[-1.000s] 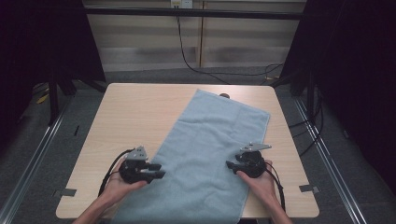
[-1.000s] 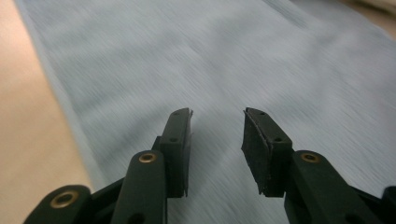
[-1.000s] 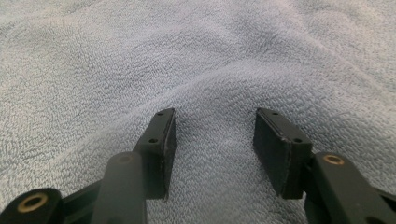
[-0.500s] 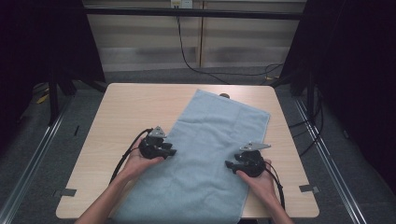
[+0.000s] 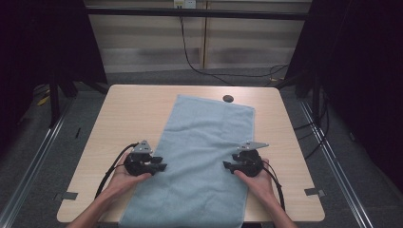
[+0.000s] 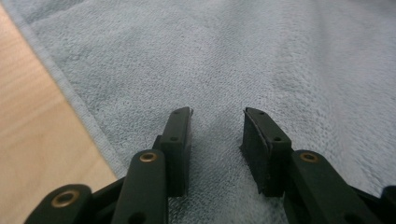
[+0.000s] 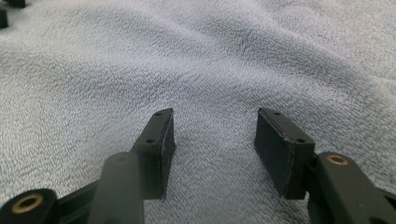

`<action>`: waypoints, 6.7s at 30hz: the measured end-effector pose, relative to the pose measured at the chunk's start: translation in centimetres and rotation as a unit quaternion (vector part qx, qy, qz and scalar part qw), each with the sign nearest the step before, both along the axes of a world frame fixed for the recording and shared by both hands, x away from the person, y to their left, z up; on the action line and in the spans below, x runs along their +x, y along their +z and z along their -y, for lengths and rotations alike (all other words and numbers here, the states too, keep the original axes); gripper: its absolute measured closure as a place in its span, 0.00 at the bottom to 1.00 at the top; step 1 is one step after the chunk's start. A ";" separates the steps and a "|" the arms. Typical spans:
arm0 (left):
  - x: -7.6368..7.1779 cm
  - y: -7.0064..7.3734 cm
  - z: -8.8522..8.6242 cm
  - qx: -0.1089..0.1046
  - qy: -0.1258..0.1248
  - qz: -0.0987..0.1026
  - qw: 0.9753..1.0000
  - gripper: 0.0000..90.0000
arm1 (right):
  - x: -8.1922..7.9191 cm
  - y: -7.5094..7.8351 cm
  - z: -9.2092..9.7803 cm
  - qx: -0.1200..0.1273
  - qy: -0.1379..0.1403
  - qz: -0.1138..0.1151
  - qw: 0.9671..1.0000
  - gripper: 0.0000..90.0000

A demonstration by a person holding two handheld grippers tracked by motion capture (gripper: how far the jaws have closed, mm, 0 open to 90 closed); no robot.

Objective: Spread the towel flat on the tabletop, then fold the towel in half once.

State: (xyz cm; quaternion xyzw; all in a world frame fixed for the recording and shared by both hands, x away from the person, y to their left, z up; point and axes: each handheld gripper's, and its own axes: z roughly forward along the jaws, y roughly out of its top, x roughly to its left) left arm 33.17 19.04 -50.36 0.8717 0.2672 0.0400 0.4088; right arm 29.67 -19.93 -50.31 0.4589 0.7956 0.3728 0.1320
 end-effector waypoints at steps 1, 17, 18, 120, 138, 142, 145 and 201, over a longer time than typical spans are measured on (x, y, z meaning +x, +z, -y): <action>-0.1 0.0 -0.3 -0.007 0.004 -0.008 1.000 0.69 | 0.1 0.0 -0.2 -0.003 0.001 -0.001 1.000 0.52; -4.7 -0.1 -2.5 -0.031 0.011 -0.030 0.999 0.69 | -1.3 0.1 -0.9 0.023 0.048 -0.018 0.998 0.48; -5.0 0.0 -2.5 -0.025 0.012 -0.032 0.999 0.69 | -1.5 0.1 -0.8 0.024 0.051 -0.020 0.998 0.48; -0.2 2.4 -0.7 -0.013 0.063 -0.009 0.998 0.49 | 4.3 -0.1 2.7 0.000 0.021 -0.014 1.000 0.94; 6.4 -0.3 -1.2 -0.002 0.139 0.002 0.990 0.47 | 4.1 -0.4 2.8 0.018 0.022 -0.007 1.000 0.94; 5.7 -0.5 -0.5 0.013 0.109 0.030 0.993 0.51 | 4.1 -0.4 2.8 0.020 0.021 -0.008 1.000 0.94; 5.3 -0.3 0.0 0.020 0.087 0.033 0.995 0.69 | 4.1 -0.4 2.7 0.021 0.024 -0.007 0.999 0.91; 8.3 19.7 -1.5 -0.152 0.099 0.147 0.972 0.93 | 9.6 18.8 3.9 0.116 0.015 0.154 0.981 0.96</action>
